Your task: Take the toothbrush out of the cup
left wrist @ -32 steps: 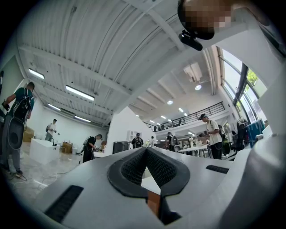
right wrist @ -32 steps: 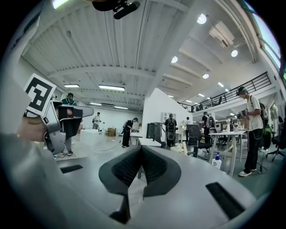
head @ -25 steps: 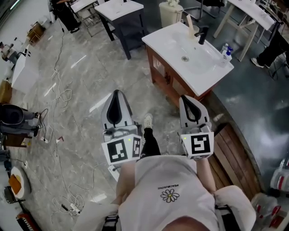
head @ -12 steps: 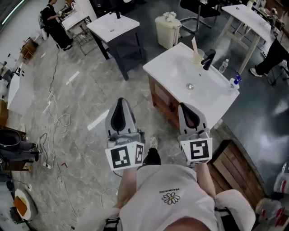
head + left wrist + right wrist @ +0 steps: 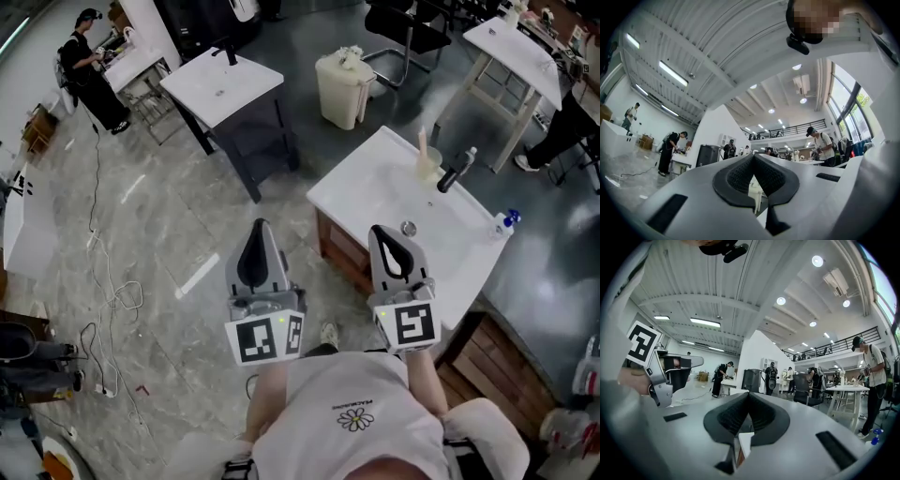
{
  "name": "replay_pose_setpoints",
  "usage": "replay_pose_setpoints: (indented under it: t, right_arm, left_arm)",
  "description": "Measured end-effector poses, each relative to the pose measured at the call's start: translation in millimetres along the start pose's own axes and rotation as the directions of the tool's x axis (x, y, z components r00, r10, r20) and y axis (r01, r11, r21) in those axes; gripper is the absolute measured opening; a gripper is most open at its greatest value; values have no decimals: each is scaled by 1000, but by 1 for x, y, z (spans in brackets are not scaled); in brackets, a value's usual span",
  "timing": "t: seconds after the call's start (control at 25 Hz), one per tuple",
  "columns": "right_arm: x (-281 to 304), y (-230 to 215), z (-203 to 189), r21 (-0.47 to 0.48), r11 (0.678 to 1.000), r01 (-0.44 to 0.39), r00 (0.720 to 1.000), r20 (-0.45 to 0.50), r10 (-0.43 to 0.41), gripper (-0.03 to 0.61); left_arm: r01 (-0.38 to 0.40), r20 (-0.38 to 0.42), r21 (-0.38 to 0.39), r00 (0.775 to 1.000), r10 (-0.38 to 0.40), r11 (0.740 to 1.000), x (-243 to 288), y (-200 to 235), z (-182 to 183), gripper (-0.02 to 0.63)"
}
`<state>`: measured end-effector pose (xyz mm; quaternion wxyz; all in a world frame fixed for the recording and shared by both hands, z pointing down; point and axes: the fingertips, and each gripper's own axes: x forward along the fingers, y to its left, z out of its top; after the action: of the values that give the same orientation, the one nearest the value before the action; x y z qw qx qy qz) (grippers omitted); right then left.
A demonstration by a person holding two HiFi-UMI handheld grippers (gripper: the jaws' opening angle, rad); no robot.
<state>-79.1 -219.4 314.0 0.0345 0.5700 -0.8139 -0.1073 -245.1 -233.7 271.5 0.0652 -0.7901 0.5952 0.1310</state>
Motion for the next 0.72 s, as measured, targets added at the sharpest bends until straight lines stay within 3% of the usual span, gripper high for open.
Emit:
replay_pose_setpoints:
  t: [0.4, 0.72]
  right_arm:
    - [39, -43, -10, 7, 993, 115, 993, -38, -115, 12]
    - [42, -71, -16, 22, 986, 164, 986, -13, -163, 12]
  left_arm:
    - [94, -72, -65, 992, -99, 993, 66, -15, -39, 15]
    - [159, -40, -69, 986, -162, 985, 92, -47, -42, 17]
